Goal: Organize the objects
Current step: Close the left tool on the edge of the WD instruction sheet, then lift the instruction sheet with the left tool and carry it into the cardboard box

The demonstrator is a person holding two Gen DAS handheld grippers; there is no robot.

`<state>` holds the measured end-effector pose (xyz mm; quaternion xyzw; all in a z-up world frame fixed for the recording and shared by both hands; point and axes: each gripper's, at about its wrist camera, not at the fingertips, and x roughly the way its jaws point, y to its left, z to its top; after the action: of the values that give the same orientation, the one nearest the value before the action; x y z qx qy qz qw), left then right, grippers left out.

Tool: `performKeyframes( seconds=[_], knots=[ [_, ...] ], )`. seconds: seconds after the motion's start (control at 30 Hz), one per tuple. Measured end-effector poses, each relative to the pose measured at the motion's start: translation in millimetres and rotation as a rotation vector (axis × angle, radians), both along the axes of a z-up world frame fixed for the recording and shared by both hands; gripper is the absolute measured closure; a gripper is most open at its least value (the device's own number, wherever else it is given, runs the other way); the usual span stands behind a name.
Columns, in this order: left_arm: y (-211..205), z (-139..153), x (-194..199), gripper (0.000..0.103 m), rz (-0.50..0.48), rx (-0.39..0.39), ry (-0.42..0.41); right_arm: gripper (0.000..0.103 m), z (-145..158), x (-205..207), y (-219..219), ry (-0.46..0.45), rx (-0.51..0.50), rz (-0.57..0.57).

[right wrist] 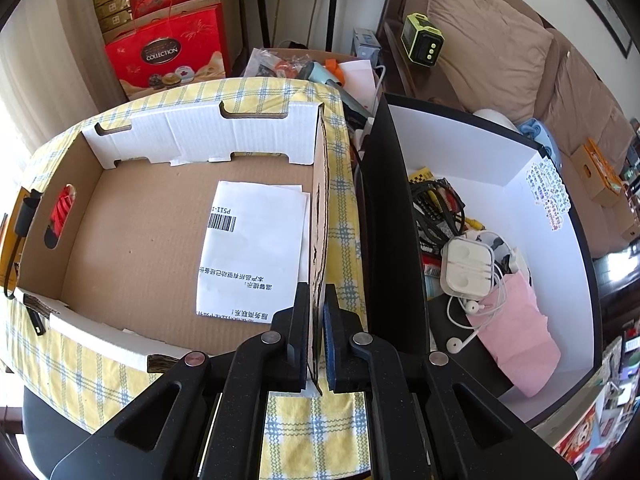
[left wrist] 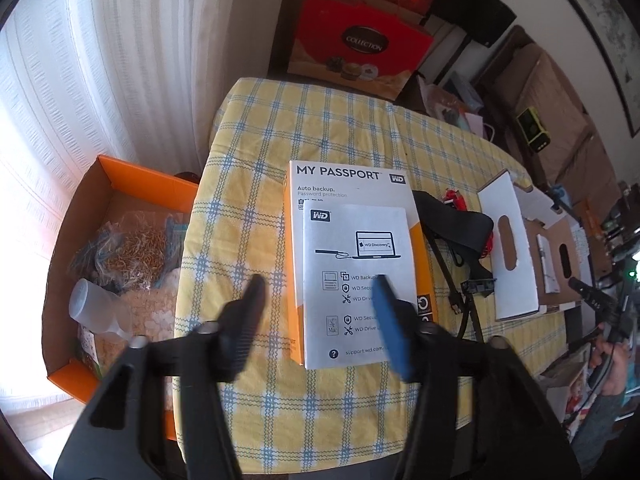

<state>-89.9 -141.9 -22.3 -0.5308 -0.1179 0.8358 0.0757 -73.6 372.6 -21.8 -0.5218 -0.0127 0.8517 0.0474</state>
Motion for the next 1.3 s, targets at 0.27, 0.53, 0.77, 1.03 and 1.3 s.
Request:
performKeyframes(
  seconds=[0.27, 0.53, 0.77, 1.03, 1.3],
  knots=[
    [28, -13, -8, 0.020, -0.035, -0.138, -0.009, 0.097, -1, -2, -1, 0.001, -0.003, 0.001],
    [48, -16, -16, 0.017, -0.061, -0.109, -0.042, 0.097, -4, -2, -2, 0.000, -0.004, -0.001],
    [54, -20, -13, 0.022, -0.076, -0.148, -0.042, 0.097, -5, -2, -2, 0.000, -0.008, 0.000],
    [21, -14, -7, 0.029, -0.024, -0.102, -0.039, 0.096, -5, -2, -2, 0.001, -0.010, 0.001],
    [12, 21, -3, 0.029, 0.001, -0.032, 0.032, 0.096, -6, -2, 0, 0.002, -0.013, 0.000]
  ],
)
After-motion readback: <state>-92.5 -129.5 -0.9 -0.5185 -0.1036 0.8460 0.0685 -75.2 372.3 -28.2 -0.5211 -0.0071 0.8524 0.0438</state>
